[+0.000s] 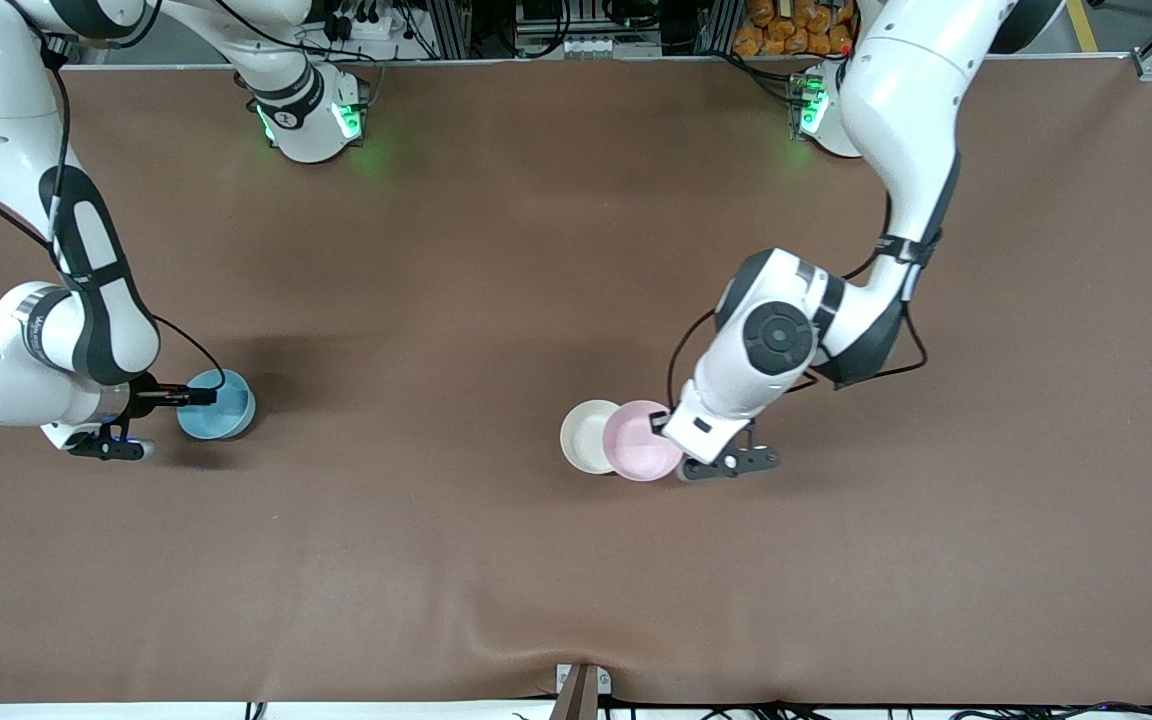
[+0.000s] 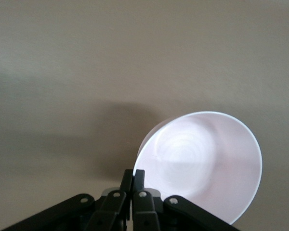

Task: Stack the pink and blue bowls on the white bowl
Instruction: 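Carry the pink bowl with the left gripper onto the white bowl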

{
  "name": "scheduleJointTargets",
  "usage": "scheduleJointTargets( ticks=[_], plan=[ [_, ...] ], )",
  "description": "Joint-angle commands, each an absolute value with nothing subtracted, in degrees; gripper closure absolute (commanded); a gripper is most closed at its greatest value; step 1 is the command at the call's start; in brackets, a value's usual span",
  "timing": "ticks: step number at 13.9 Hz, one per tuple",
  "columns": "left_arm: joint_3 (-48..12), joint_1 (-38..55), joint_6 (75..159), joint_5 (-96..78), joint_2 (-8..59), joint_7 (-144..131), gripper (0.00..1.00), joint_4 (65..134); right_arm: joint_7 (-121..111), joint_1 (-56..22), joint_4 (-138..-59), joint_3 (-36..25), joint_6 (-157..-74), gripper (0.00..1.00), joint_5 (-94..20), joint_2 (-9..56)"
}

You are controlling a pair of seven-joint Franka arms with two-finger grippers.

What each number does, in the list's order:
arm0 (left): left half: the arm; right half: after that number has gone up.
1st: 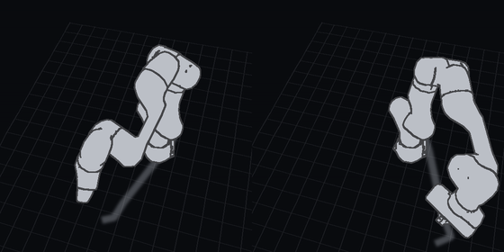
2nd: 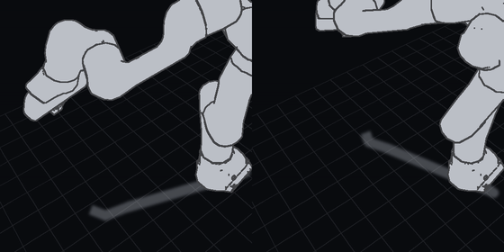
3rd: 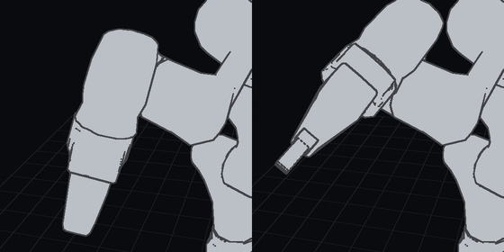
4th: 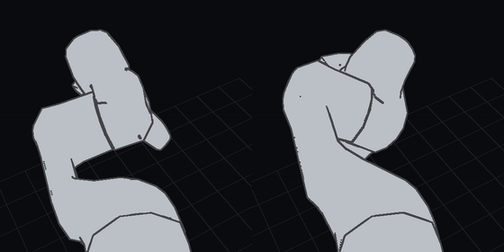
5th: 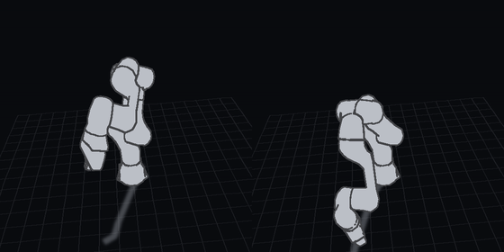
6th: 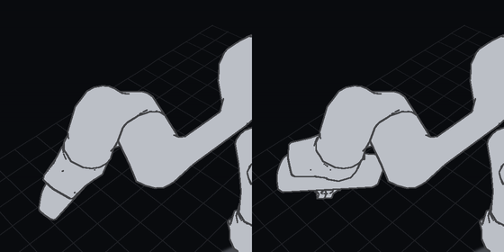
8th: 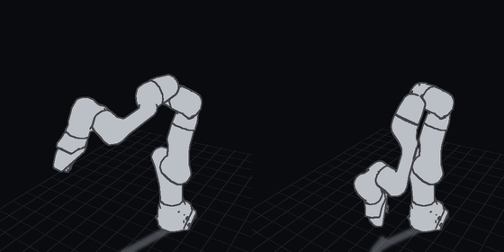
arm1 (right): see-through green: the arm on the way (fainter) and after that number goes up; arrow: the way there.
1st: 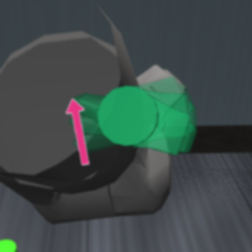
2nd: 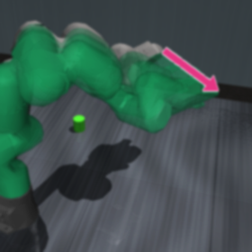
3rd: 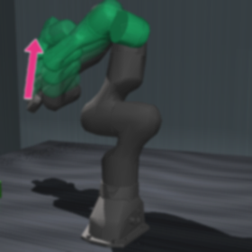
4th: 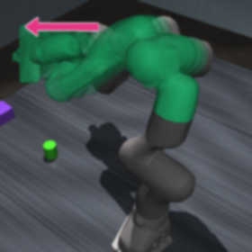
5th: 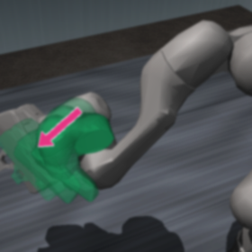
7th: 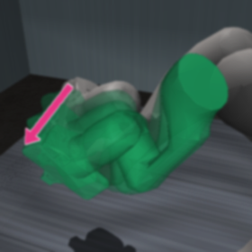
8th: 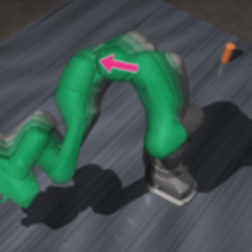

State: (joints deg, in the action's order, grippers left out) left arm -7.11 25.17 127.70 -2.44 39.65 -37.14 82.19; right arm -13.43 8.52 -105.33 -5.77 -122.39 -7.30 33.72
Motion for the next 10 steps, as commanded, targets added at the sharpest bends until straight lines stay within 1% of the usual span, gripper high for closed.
scheduleJointTargets(
  ticks=[1, 3, 7, 8, 10],
  plan=[
    [-6.42, 26.45, 130.5, -4.74, 42.18, -37.44, 1.0, 79.98, -14.41, 9.93, -105.21, -5.01, -122.52, 1.0, -8.09, 33.75],
    [-6.5, 27.16, 132.79, -5.44, 43.33, -37.36, 1.0, 79.54, -14.41, 9.49, -104.24, -5.01, -122.26, 1.0, -8.09, 33.75],
    [-6.5, 28.64, 134.82, -6.68, 44.47, -37.53, 1.0, 79.28, -19.59, 9.84, -101.61, -4.92, -121.82, 1.0, -8.09, 32.96],
    [-6.5, 28.65, 134.91, -6.94, 44.56, -37.44, 1.0, 79.28, -20.47, 9.84, -100.38, -4.92, -120.95, 1.0, -8.09, 32.87],
    [-6.5, 29.0, 135.09, -7.38, 44.65, -37.44, 1.0, 79.28, -20.74, 9.84, -96.27, -4.83, -116.04, 1.0, -8.09, 32.52]
  ],
)
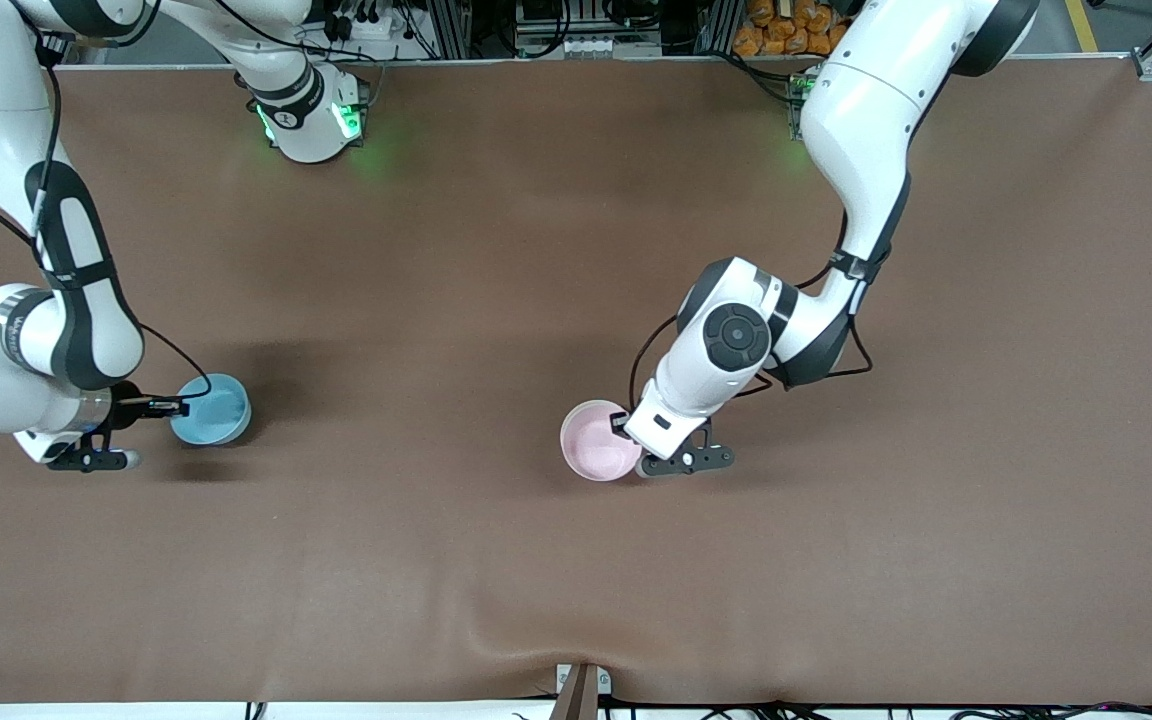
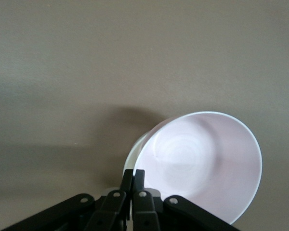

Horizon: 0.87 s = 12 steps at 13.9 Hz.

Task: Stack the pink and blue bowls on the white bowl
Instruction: 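Release the pink bowl while the right gripper lifts the blue bowl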

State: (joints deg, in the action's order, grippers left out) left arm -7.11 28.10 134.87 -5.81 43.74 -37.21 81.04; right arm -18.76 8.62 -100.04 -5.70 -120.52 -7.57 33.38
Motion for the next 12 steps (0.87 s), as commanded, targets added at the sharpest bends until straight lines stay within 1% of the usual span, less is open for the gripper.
scheduleJointTargets(
  ticks=[1, 3, 5, 8, 12],
  plan=[
    [-6.5, 29.0, 135.17, -7.38, 44.74, -37.27, 1.0, 79.36, -21.0, 9.93, -93.63, -4.83, -113.75, 1.0, -8.17, 32.52],
    [-6.42, 28.92, 135.09, -7.12, 45.09, -36.74, 1.0, 79.63, -21.01, 9.5, -90.37, -4.75, -110.24, 1.0, -10.09, 32.0],
    [-6.42, 28.92, 135.17, -6.94, 44.83, -36.74, 1.0, 79.72, -20.57, 8.79, -89.3, -4.66, -105.67, 1.0, -13.08, 29.63],
    [-6.42, 29.0, 135.09, -6.86, 44.65, -36.74, 1.0, 80.24, -18.47, 5.54, -89.3, -4.66, -103.54, 1.0, -16.95, 27.78],
    [-6.42, 29.53, 135.18, -6.77, 45.26, -36.65, 1.0, 80.59, -8.99, 0.71, -89.21, -4.66, -100.9, 1.0, -19.25, 26.02]
  ],
)
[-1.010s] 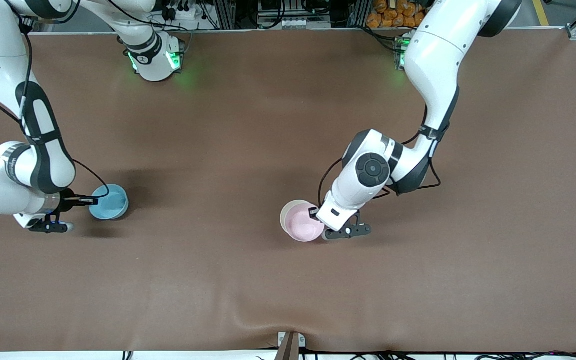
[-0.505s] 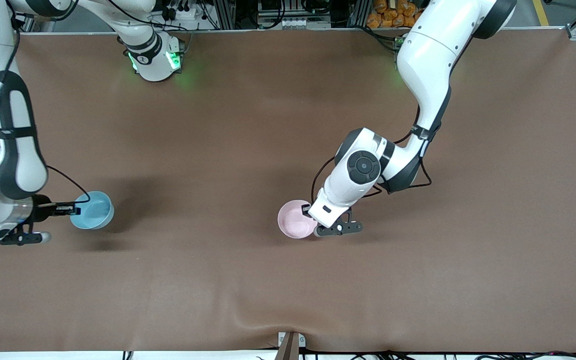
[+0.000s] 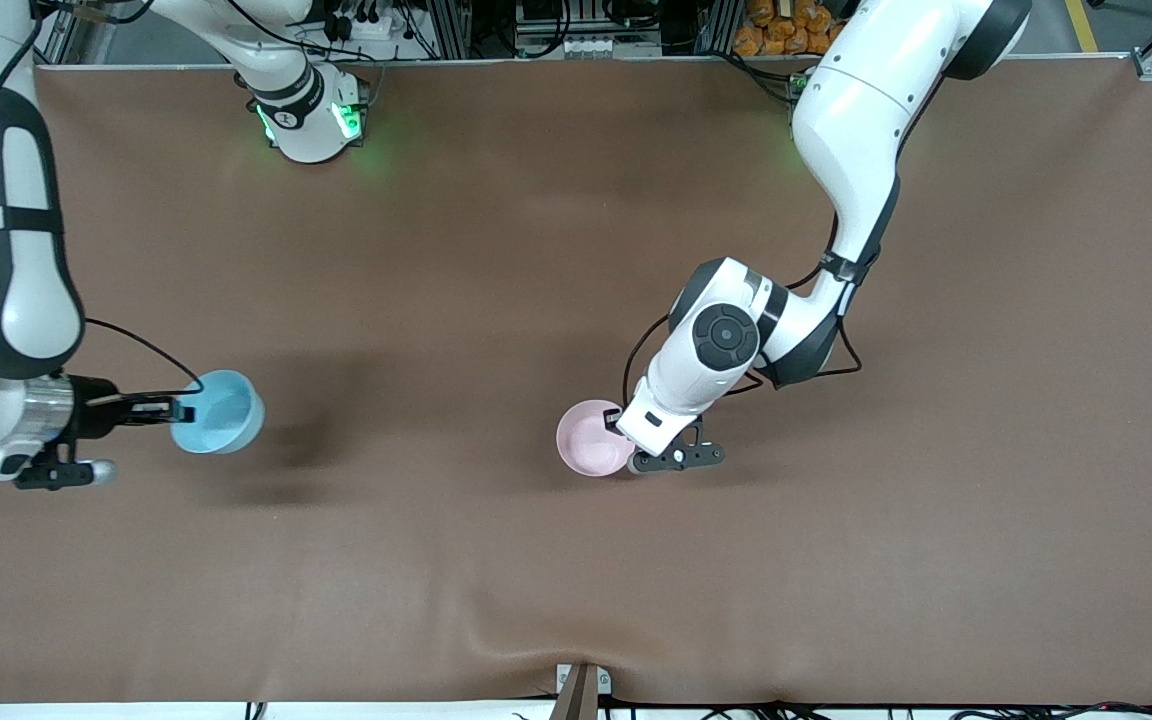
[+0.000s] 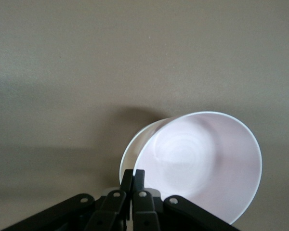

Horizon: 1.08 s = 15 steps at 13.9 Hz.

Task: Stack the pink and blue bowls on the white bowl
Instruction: 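Release the pink bowl while the right gripper lifts the blue bowl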

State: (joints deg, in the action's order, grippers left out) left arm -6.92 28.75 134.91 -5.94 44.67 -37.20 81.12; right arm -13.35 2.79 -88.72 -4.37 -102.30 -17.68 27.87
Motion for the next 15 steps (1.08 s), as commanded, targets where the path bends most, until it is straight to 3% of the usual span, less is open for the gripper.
scheduleJointTargets(
  ticks=[1, 6, 7, 8, 9, 15],
  plan=[
    [-6.42, 29.53, 135.09, -6.77, 45.26, -36.65, 1.0, 80.86, -6.27, -0.43, -89.21, -4.66, -100.64, 1.0, -19.34, 25.67],
    [-6.33, 29.79, 135.09, -6.59, 46.32, -36.48, 1.0, 81.3, -1.16, -5.35, -88.95, -4.48, -99.05, 1.0, -25.83, 24.96],
    [-6.33, 29.45, 135.09, -6.68, 46.32, -36.56, 0.77, 81.21, 0.68, -6.84, -88.6, -4.22, -99.14, 1.0, -27.23, 24.96],
    [-6.33, 29.36, 135.09, -7.29, 46.23, -37.08, 0.34, 81.04, 2.97, -8.33, -88.33, -4.31, -99.4, 1.0, -28.64, 25.05],
    [-6.33, 29.27, 135.09, -7.29, 45.71, -37.61, 0.0, 81.04, 4.29, -9.39, -88.33, -4.31, -99.58, 1.0, -29.61, 25.05],
    [-5.71, 26.11, 129.66, -6.5, 39.57, -37.27, 0.0, 80.86, 6.85, -15.19, -88.42, -4.31, -105.28, 1.0, -34.36, 25.84]
  ],
)
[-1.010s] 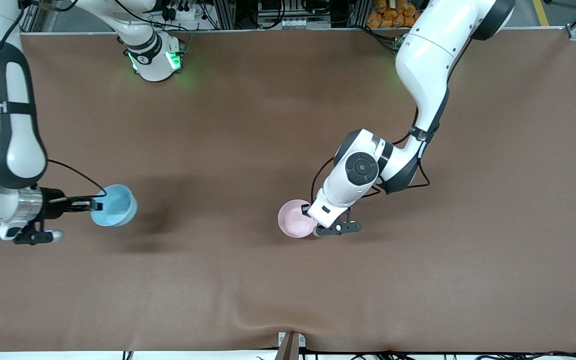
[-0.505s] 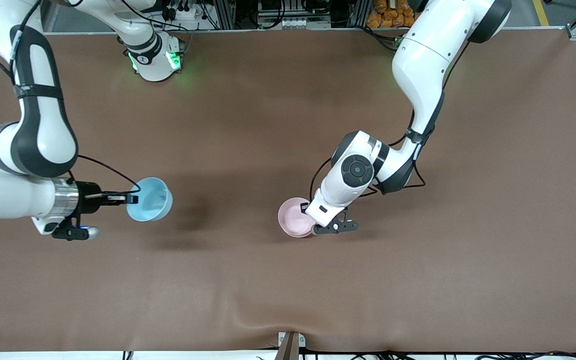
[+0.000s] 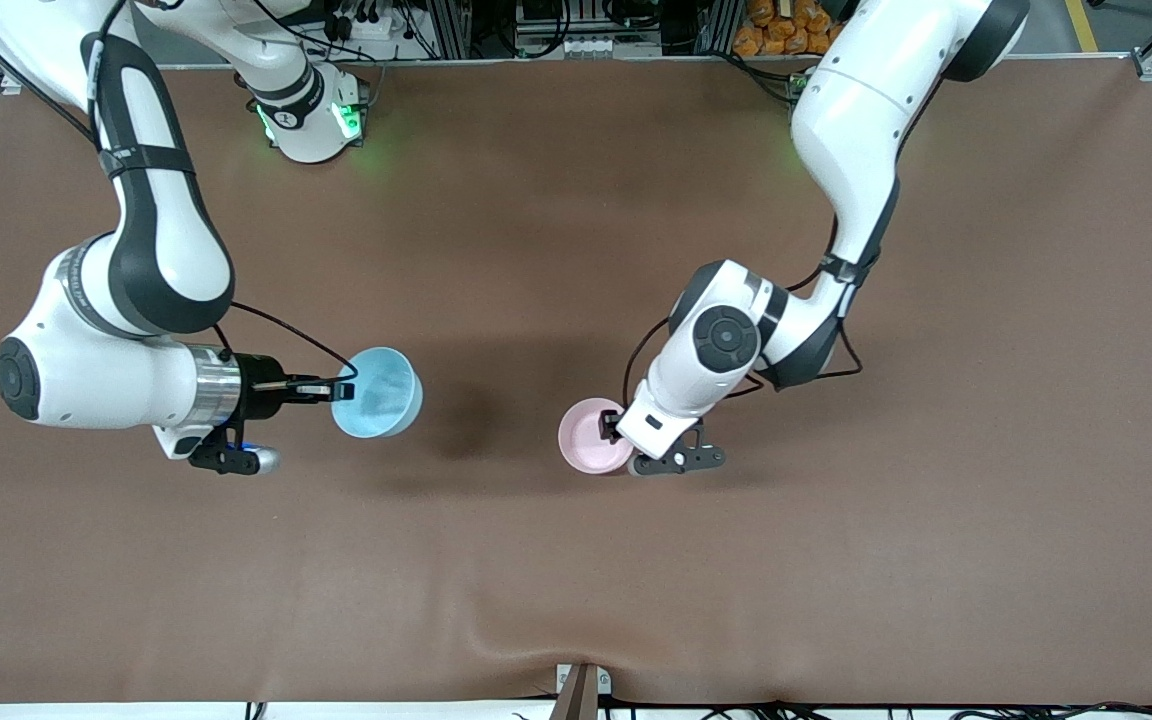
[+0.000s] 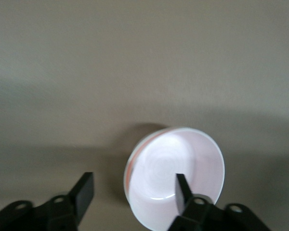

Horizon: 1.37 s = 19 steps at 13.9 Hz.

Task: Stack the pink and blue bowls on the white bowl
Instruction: 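Release the pink bowl while the right gripper lifts the blue bowl, then move the blue bowl over the pink bowl while the left gripper withdraws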

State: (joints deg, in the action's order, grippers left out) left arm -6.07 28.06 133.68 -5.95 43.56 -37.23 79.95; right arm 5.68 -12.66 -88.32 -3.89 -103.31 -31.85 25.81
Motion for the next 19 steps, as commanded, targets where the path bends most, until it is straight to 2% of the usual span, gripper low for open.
scheduleJointTargets(
  ticks=[1, 6, 13, 19],
  plan=[
    [-5.71, 24.62, 127.9, -6.42, 37.98, -37.27, 0.0, 80.95, 8.07, -16.25, -88.33, -4.31, -107.03, 1.0, -34.45, 26.19],
    [-5.8, 14.96, 119.9, -4.84, 32.18, -29.19, 0.0, 80.95, 7.65, -25.48, -88.33, -4.4, -117.05, 1.0, -33.05, 29.7],
    [-5.89, 5.02, 113.47, 0.26, 26.99, -13.38, 0.0, 80.86, 7.82, -30.93, -81.92, -4.48, -121.45, 1.0, -31.29, 38.31],
    [-5.89, -0.44, 98.64, 0.26, 17.86, -8.35, 0.0, 80.51, 8.09, -34.36, -81.83, -4.39, -130.77, 1.0, -31.64, 42.36]
  ],
)
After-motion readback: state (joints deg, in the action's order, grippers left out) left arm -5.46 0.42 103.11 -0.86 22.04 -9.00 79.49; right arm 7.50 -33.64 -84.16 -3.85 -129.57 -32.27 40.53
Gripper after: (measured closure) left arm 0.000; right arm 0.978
